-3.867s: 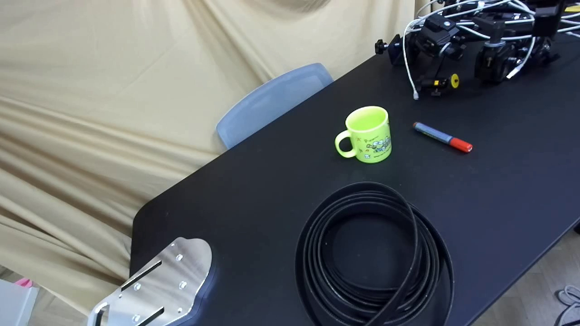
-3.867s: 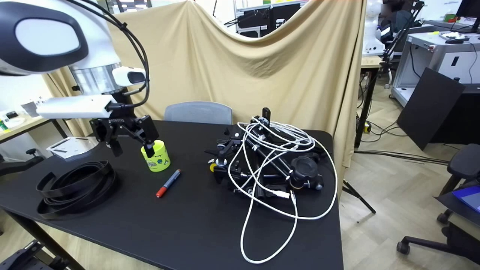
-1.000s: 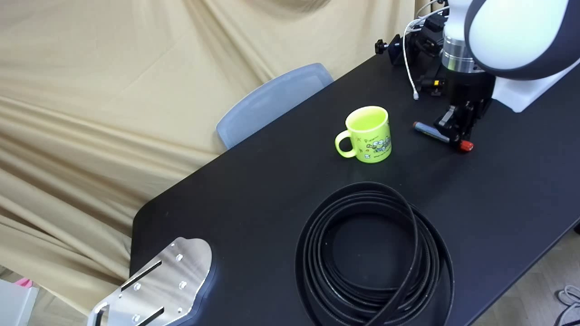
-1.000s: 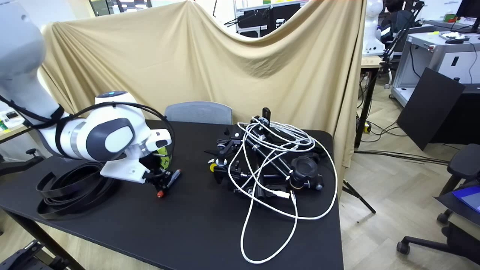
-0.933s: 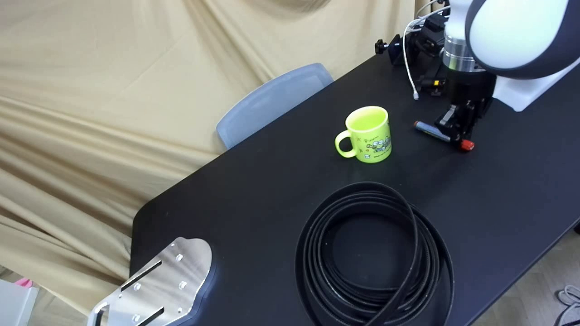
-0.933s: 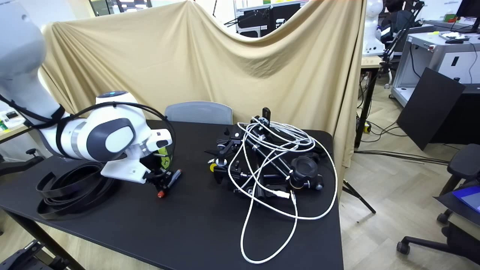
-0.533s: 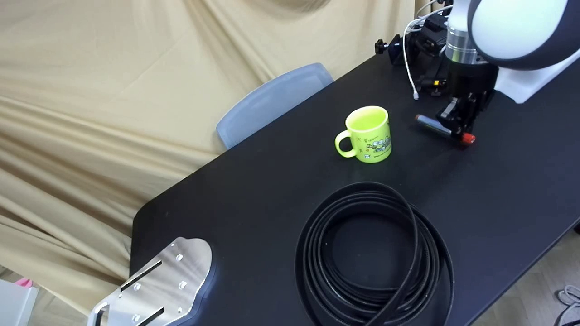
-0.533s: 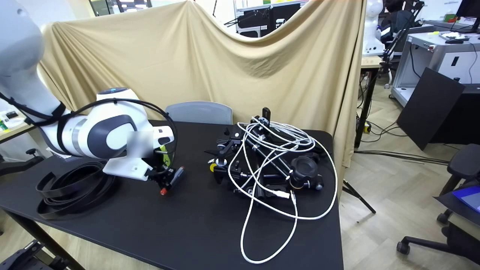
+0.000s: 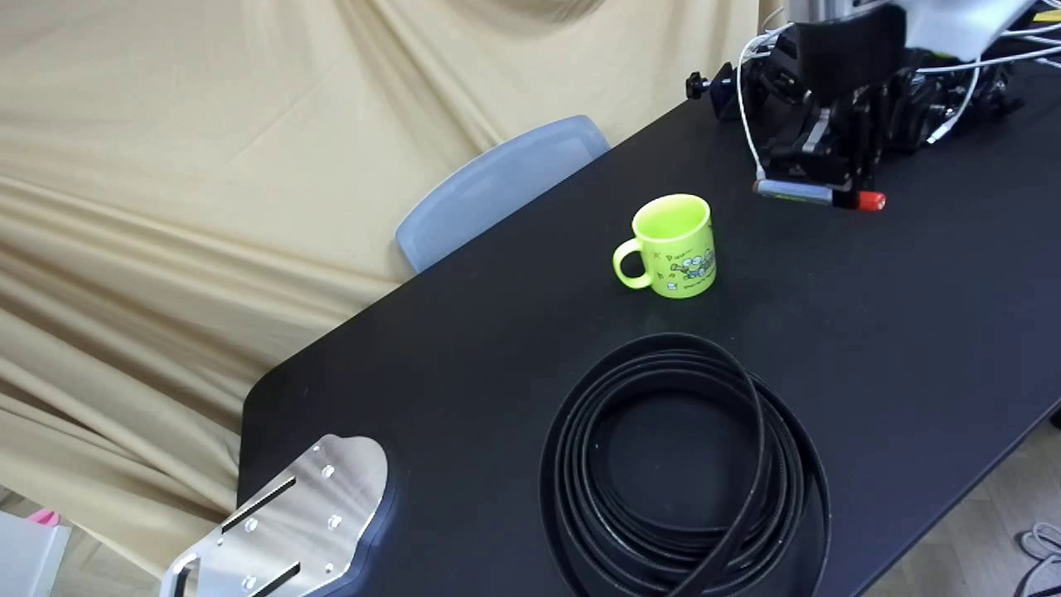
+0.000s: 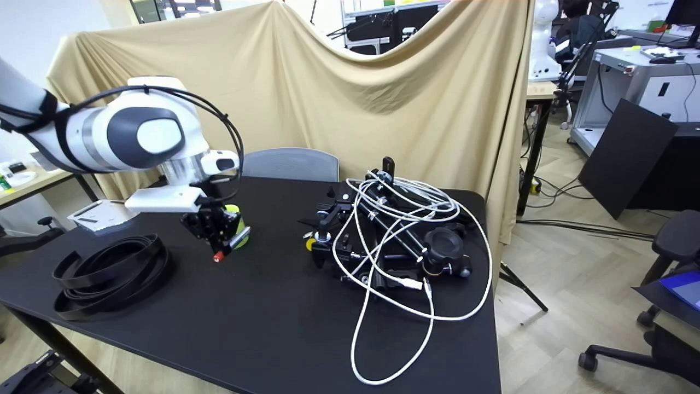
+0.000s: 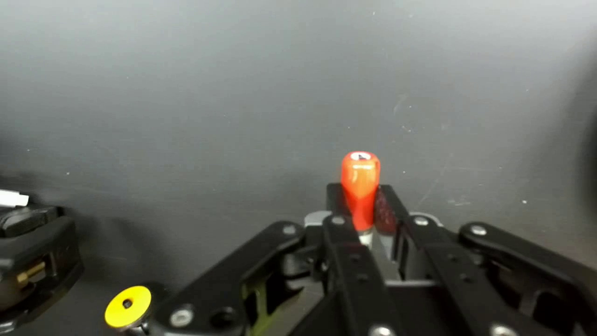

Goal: Put the red and blue marker inside the yellow mug

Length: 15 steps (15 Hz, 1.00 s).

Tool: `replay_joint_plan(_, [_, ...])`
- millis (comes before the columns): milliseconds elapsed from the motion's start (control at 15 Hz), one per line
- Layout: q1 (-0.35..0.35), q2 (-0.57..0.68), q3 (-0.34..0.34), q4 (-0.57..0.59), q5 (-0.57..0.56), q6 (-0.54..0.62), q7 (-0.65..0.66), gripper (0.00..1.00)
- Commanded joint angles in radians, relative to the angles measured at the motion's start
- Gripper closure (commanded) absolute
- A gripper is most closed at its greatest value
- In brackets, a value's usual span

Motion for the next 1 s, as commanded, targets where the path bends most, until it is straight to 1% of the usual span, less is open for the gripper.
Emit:
replay_joint_plan(0, [0.004, -0.068, 0.02, 0.078, -0.033, -0.2, -0.023, 0.95])
replay_joint_plan(133, [0.007, -0.08, 0.031, 0.128, -0.052, -0.287, -0.047, 0.95])
replay_joint_plan(200, [0.008, -0.08, 0.038, 0.155, -0.056, -0.326, -0.08, 0.95])
replay_joint_plan(400, [0.012, -0.064, 0.055, 0.233, -0.028, -0.422, -0.218, 0.95])
replay_joint_plan(600, [0.016, -0.026, 0.066, 0.32, -0.015, -0.531, -0.276, 0.95])
replay_joint_plan(800, [0.017, 0.015, 0.071, 0.399, -0.014, -0.614, -0.229, 0.95])
replay_joint_plan(933, [0.016, 0.052, 0.069, 0.454, 0.009, -0.672, -0.155, 0.95])
